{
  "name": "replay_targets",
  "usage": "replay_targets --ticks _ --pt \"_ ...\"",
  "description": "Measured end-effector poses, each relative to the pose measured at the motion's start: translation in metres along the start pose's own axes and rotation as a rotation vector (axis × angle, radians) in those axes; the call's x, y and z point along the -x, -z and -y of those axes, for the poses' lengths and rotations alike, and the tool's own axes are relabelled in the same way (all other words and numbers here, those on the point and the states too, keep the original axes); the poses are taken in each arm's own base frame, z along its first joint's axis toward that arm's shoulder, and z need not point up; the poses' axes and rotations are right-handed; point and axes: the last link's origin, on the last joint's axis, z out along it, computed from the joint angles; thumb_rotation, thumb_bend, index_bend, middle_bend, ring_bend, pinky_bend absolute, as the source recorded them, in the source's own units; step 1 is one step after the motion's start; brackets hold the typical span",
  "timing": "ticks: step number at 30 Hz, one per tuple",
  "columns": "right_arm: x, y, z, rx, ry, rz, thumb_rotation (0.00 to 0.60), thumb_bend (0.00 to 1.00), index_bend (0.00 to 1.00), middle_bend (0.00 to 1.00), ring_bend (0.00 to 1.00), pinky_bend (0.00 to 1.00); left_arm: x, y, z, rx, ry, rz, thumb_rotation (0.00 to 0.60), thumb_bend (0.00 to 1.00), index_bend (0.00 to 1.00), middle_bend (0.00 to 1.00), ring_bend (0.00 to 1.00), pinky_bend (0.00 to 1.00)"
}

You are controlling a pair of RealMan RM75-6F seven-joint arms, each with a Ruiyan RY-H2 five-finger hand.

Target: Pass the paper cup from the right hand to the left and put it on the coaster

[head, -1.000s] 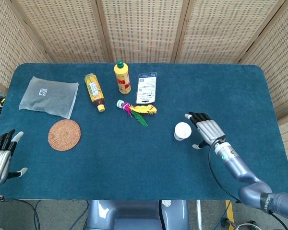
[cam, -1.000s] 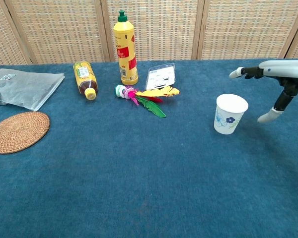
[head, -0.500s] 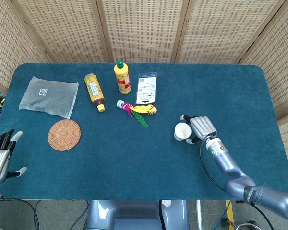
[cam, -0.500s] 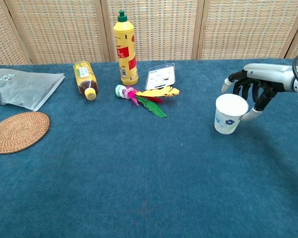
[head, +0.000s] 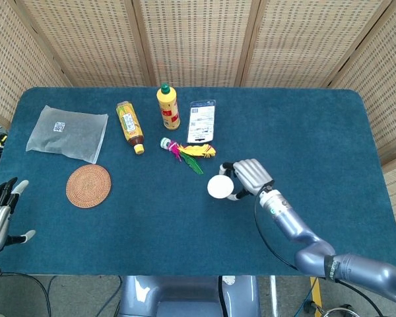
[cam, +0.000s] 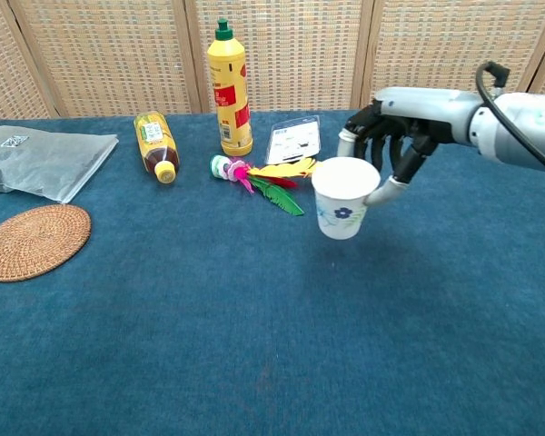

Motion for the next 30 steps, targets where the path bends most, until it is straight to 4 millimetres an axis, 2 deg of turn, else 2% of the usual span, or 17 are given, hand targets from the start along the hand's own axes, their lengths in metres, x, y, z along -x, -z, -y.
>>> replay_targets --ticks 5,12,16,21,23,25,26,28,30 --pt "0.010 -0.017 0.029 -0.035 -0.051 0.031 0.600 0.12 0.41 0.48 0.47 0.52 -0.001 0.000 0.002 0.004 0.011 0.003 0.600 0.00 0.00 0.00 0.00 0.00" --pt "0.040 -0.051 0.070 -0.070 -0.098 0.067 0.600 0.12 0.41 0.48 0.47 0.52 -0.003 -0.002 0.005 0.006 0.027 0.011 0.600 0.00 0.00 0.00 0.00 0.00" --pt "0.049 -0.067 0.084 -0.077 -0.092 0.070 0.600 0.12 0.42 0.48 0.47 0.52 -0.004 -0.003 0.007 0.000 0.036 0.012 0.600 0.00 0.00 0.00 0.00 0.00" --pt "0.056 -0.075 0.091 -0.077 -0.097 0.068 0.600 0.10 0.39 0.45 0.44 0.51 -0.005 -0.003 0.009 -0.003 0.041 0.016 0.600 0.00 0.00 0.00 0.00 0.00" --pt "0.057 -0.075 0.091 -0.074 -0.104 0.071 0.600 0.05 0.29 0.35 0.32 0.42 -0.005 -0.004 0.009 -0.002 0.041 0.019 0.600 0.00 0.00 0.00 0.00 0.00" --pt "0.059 -0.074 0.090 -0.072 -0.107 0.078 0.600 0.00 0.12 0.16 0.12 0.18 -0.005 -0.004 0.009 -0.001 0.041 0.021 0.600 0.00 0.00 0.00 0.00 0.00" --pt "0.060 -0.074 0.090 -0.071 -0.108 0.083 0.600 0.00 0.07 0.09 0.06 0.10 -0.005 -0.004 0.009 -0.001 0.041 0.021 0.600 0.00 0.00 0.00 0.00 0.00" --pt "0.061 -0.072 0.089 -0.070 -0.117 0.107 0.600 0.00 0.02 0.01 0.00 0.01 -0.005 -0.003 0.009 0.001 0.040 0.022 0.600 0.00 0.00 0.00 0.00 0.00" --pt "0.061 -0.069 0.088 -0.070 -0.124 0.134 0.600 0.00 0.01 0.00 0.00 0.00 -0.005 -0.003 0.008 0.002 0.039 0.022 0.600 0.00 0.00 0.00 0.00 0.00"
